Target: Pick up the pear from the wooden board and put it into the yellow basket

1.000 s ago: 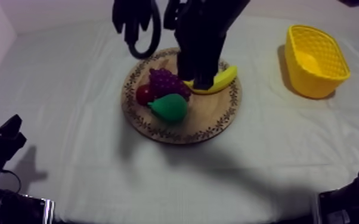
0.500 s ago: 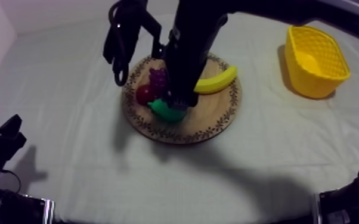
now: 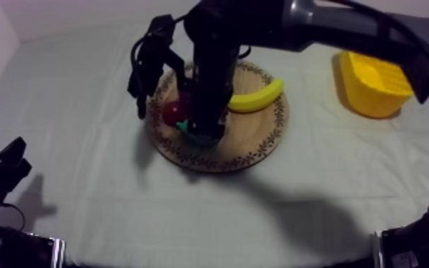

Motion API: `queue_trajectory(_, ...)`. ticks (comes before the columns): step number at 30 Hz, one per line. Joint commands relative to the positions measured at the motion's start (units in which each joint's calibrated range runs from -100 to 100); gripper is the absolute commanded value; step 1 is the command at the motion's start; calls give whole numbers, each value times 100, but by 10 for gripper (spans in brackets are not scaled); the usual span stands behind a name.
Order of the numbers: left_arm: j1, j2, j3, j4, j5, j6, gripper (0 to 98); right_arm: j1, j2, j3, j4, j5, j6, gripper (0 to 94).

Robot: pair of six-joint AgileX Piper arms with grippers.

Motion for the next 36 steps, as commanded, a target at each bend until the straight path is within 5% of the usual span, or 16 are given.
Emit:
queue_trajectory(1, 1, 2, -2, -3, 0, -1, 1, -2, 123, -21, -1, -2, -11, 717)
queue_trajectory(17, 1, 2, -2, -3, 0, -1, 1, -21, 803, -35, 60, -321, -157, 668)
queue_trajectory(36, 1, 2, -2, -3, 0, -1, 1, -26, 1287, -436, 180, -472, -303, 506)
